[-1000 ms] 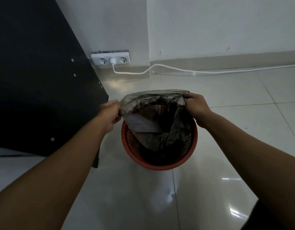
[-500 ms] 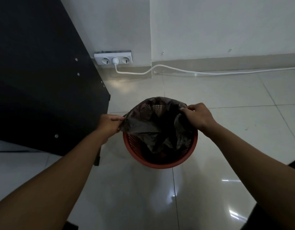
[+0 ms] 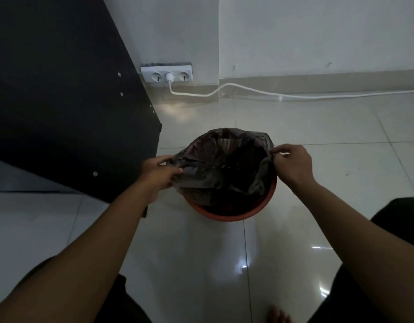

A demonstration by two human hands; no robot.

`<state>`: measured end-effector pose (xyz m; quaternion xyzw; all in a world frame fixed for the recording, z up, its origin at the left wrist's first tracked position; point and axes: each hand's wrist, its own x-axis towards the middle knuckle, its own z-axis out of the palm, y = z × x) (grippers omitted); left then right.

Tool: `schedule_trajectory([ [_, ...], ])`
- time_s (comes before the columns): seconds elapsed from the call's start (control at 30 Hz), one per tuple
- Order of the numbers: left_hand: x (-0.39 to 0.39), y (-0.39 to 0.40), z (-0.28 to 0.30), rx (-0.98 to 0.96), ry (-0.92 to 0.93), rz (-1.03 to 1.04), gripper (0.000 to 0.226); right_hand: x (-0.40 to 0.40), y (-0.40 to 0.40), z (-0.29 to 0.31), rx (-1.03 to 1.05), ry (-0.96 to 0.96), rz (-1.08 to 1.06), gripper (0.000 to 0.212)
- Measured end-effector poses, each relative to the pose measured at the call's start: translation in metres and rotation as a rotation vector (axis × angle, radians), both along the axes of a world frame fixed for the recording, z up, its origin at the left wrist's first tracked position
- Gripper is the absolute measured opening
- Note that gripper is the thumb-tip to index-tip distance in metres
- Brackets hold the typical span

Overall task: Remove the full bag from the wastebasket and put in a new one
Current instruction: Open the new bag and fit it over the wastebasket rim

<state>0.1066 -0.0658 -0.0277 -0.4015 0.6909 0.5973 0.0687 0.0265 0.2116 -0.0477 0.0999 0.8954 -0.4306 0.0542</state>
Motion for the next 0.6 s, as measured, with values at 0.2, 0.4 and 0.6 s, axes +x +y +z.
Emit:
schedule_trajectory([
  [0.2, 0.020, 0.003, -0.005, -0.015, -0.028, 0.079, 0.033, 0.018, -0.005, 0.013, 0.047, -0.152, 0.026, 0.042],
  [0.4, 0.023, 0.013, 0.002, 0.191, -0.038, 0.149, 0.030, 0.023, -0.004, 0.019, -0.113, -0.224, 0.004, 0.039],
  [0.6, 0.020, 0.009, -0.012, -0.060, 0.026, 0.296, 0.034, 0.033, -0.001, 0.004, -0.274, -0.159, -0.254, 0.030],
])
